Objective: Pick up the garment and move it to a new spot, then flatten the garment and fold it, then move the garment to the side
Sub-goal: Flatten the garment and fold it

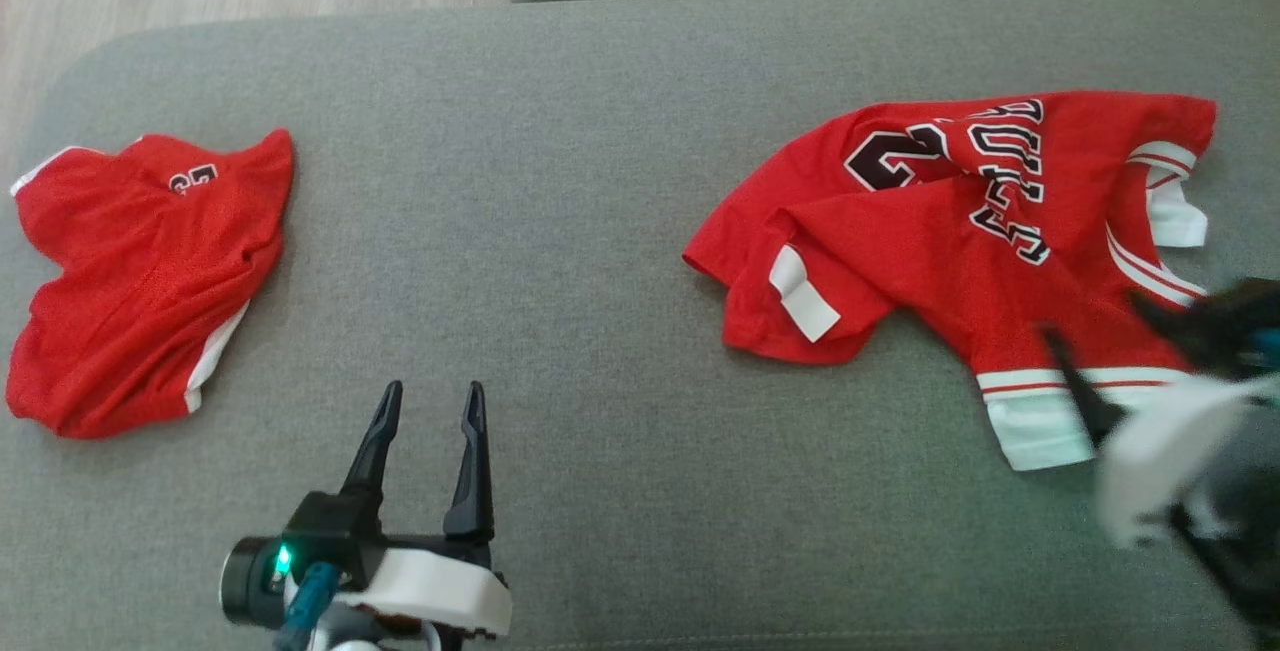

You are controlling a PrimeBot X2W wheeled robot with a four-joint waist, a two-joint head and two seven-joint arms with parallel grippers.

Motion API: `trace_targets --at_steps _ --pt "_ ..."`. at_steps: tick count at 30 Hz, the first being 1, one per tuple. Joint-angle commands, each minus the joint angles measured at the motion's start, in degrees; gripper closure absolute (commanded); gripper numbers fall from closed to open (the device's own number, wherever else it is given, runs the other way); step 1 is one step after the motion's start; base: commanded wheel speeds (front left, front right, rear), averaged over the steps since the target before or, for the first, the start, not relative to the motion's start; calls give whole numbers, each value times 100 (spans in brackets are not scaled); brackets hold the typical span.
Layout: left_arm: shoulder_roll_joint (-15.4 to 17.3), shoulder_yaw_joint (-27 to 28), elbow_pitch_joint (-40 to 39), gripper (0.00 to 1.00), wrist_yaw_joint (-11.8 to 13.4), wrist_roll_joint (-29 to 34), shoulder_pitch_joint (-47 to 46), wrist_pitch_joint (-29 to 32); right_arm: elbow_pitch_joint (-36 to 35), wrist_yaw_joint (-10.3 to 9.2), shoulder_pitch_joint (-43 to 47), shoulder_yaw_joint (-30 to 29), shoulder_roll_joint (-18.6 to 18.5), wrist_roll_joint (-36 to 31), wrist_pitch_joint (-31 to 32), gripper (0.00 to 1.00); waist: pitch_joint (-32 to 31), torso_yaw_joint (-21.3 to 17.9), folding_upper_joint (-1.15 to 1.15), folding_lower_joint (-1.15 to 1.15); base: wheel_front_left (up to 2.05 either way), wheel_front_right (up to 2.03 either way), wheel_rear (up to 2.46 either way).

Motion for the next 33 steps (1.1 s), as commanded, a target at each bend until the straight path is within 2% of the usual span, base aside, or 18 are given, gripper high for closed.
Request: trace_targets --at_steps 1,7,12,20,29,30,31,32,33 --pt "-29 184 -193 0 -15 37 -198 -69 -164 37 -312 308 17 -49 -81 0 32 1 0 0 0 0 0" --pt "-29 70 -177 0 -39 18 -361 -69 678 37 -1016 1392 442 -73 -238 0 184 142 0 0 0 0 0" --pt "-29 -50 -154 0 -21 -40 -537 -69 1659 37 -1767 1846 838 39 -175 0 324 366 0 0 0 0 0" --pt "-29 -304 -172 0 139 -248 -675 -69 2886 37 -2605 1831 1127 -153 -61 0 477 716 0 0 0 0 0" --pt "-29 -319 -153 0 188 -276 -693 -69 3456 37 -2818 2029 1370 91 52 0 509 811 0 0 0 0 0" --pt "-29 -313 -149 0 189 -276 -702 -69 3506 37 -2834 2043 1398 107 50 11 510 808 0 0 0 0 0" --pt "-29 -308 -146 0 191 -276 -712 -69 3545 37 -2851 2060 1434 152 36 96 511 805 0 0 0 0 0" --pt "-29 -306 -143 0 193 -274 -721 -69 3577 37 -2866 2094 1465 211 40 100 507 802 0 0 0 0 0" --pt "-29 -304 -140 0 195 -272 -726 -69 3576 37 -2883 2141 1494 289 18 100 501 797 0 0 0 0 0"
